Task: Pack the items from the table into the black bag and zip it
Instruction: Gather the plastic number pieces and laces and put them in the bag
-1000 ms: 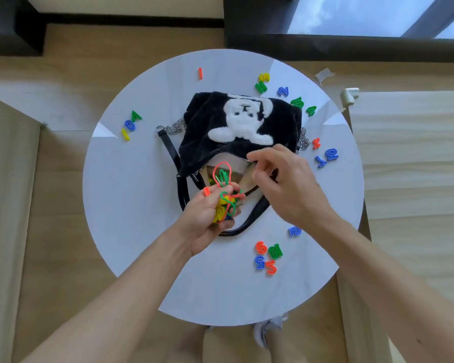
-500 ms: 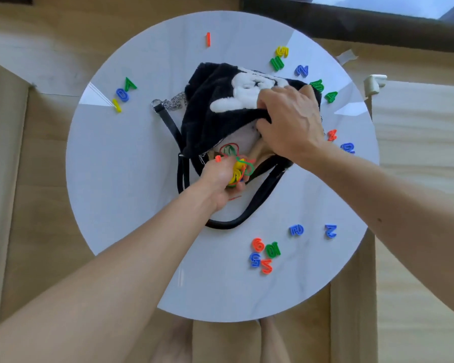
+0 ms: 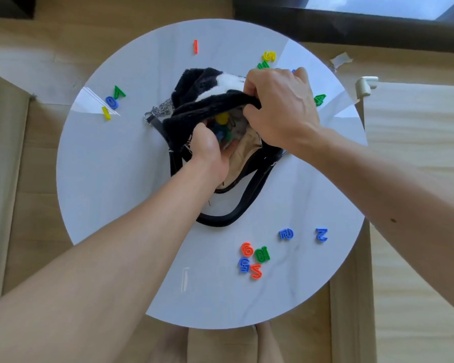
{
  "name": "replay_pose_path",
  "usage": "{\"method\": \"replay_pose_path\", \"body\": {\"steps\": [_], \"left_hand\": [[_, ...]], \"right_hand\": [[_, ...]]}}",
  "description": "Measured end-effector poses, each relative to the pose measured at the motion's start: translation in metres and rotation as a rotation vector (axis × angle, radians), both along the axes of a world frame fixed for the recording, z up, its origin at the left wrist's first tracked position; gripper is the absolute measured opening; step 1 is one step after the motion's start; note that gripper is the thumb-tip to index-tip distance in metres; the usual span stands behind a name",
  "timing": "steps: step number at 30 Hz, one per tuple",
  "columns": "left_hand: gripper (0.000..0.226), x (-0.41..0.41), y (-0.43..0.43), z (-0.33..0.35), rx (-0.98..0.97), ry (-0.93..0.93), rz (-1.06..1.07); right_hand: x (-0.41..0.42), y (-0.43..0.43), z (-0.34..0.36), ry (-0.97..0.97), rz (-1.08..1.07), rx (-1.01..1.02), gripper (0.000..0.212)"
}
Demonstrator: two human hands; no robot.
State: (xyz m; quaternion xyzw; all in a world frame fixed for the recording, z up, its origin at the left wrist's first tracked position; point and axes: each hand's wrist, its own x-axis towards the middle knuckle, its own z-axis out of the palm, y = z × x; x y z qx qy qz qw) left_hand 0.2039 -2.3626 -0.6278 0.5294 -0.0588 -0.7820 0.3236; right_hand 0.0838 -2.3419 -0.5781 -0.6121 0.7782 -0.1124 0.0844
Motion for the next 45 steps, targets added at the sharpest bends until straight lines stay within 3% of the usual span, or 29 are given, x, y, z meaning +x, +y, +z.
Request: {"method": "replay_pose_path", "body": {"steps": [4,7,13,17,19,21,24,27,29,33,39,42,45], "left_hand": [[0.035,0.013,0.009,0.0,-0.104,-0.075,-0.164],[0.027,0.02,0.016,-0.004,-0.143,-0.275,-0.271],[0.038,0.038,0.035,-0.015,-0.308,-0.465,-0.61],[0.033,0.049,0.054,-0.022,-0.494,-0.672,-0.653],[0.037,0.055,0.076,-0.025,-0.713,-0.856,-0.653],[0.026,0.061,0.104,-0.029,-0.964,-0.908,-0.703],[0.019,0.074,0.149,-0.048,-1.033,-0.853,-1.125],[0.055,0.086,0.194,-0.073,-1.038,-0.942,-1.657],[0.07,0.087,0.213,-0.085,-1.056,-1.004,-1.785],[0.065,0.082,0.224,-0.105,-1.092,-1.1,-1.76],[0.037,0.084,0.216,-0.114,-1.15,-1.091,-1.745],[0.035,0.092,0.215,-0.114,-1.171,-1.083,-1.73],[0.017,0.097,0.214,-0.112,-1.2,-1.091,-1.637]], "right_hand": [[-0.004,0.007,0.001,-0.02,0.018,0.002,0.012],[-0.005,0.012,-0.002,-0.028,0.041,-0.018,0.018],[-0.02,0.041,-0.011,-0.146,0.012,-0.022,0.014],[-0.048,0.1,-0.036,-0.312,-0.206,0.097,0.017],[-0.059,0.142,-0.058,-0.344,-0.334,0.221,0.024],[-0.061,0.185,-0.081,-0.337,-0.437,0.41,0.035],[-0.053,0.24,-0.11,-0.258,-0.525,0.673,0.055],[-0.036,0.275,-0.131,-0.233,-0.56,0.715,0.063],[-0.025,0.281,-0.14,-0.249,-0.558,0.635,0.054],[-0.013,0.28,-0.151,-0.298,-0.469,0.498,0.02],[-0.001,0.261,-0.145,-0.337,-0.272,0.361,0.023],[0.007,0.255,-0.148,-0.257,-0.137,0.419,0.027],[0.009,0.255,-0.157,-0.17,-0.056,0.475,0.028]]}}
